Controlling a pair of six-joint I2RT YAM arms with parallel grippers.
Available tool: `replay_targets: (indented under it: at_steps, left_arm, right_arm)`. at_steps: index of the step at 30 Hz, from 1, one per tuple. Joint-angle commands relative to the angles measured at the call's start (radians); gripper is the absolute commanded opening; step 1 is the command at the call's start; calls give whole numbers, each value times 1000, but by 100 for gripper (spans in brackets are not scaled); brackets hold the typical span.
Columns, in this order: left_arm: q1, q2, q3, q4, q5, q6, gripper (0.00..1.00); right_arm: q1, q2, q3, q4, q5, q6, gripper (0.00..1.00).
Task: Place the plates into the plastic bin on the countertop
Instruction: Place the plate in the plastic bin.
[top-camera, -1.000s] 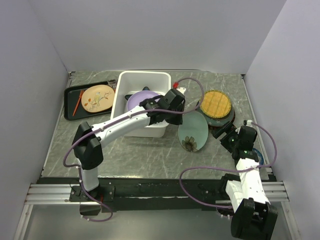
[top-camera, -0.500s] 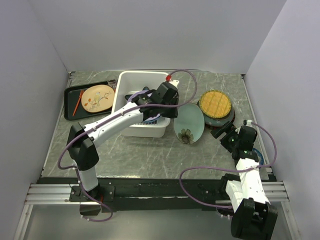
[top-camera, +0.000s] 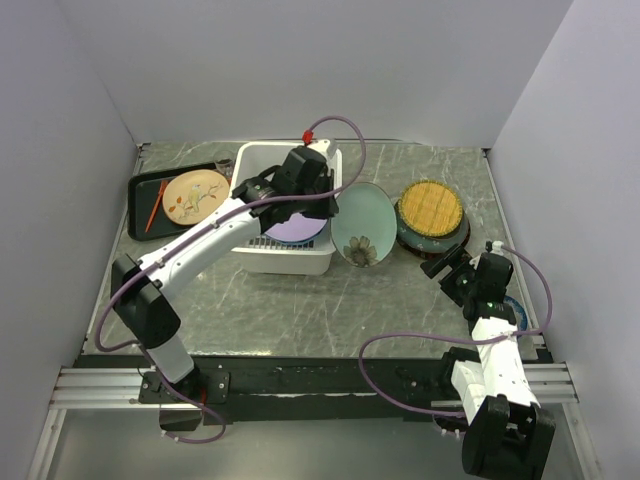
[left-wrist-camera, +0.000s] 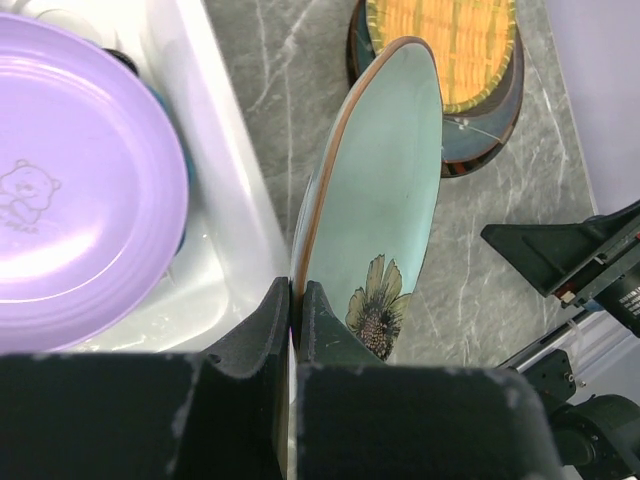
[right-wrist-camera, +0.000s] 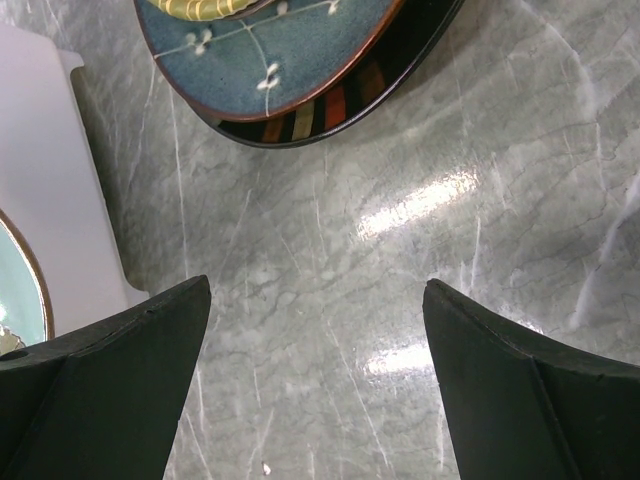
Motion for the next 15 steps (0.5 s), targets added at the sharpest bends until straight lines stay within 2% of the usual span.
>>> replay_targets:
  at_steps: [1,15]
  left_arm:
    - [37,-108,-11,140,52,-28,1]
    - [175,-237,-155,247,133,-85,1]
  right_arm:
    - [-6,-2,-3,39,-8,-3,93]
    - [-6,-5,-6,39,-8,-1,93]
